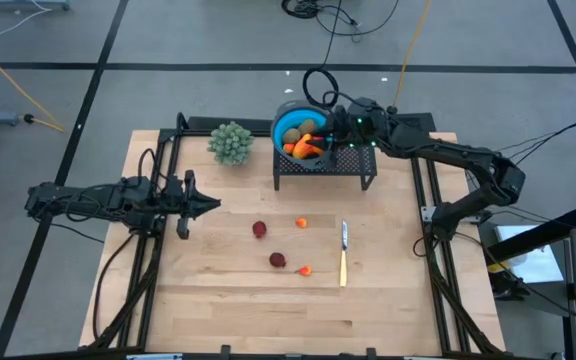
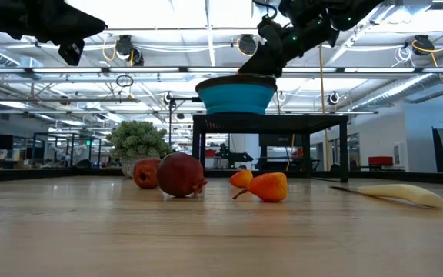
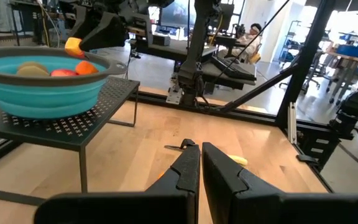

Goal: Pick & Place Fruit
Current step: Put the orange peach into the blue strainer bowl on the shelf

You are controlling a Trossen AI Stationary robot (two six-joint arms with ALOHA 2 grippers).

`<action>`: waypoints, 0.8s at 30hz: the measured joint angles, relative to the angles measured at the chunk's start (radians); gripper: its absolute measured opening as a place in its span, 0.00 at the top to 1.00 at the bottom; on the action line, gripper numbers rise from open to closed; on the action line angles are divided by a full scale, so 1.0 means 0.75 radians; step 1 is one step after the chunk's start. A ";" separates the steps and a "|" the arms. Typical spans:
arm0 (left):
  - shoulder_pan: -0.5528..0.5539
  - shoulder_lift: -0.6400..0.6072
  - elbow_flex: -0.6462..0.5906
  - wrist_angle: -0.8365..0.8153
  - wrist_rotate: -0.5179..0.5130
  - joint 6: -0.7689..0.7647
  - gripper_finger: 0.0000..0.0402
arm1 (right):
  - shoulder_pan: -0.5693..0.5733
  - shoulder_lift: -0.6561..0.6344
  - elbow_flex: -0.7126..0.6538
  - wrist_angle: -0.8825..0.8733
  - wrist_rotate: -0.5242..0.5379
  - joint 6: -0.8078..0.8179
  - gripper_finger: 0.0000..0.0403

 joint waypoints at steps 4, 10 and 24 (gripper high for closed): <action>0.000 0.000 0.000 -0.007 0.000 0.001 0.96 | 0.004 -0.001 0.001 0.002 -0.006 0.003 0.76; 0.000 0.000 0.000 -0.009 0.000 0.007 0.96 | 0.004 -0.001 0.001 0.001 -0.070 0.062 0.76; 0.000 0.000 0.000 -0.008 -0.001 0.008 0.96 | 0.012 -0.001 0.001 -0.033 -0.078 0.062 0.76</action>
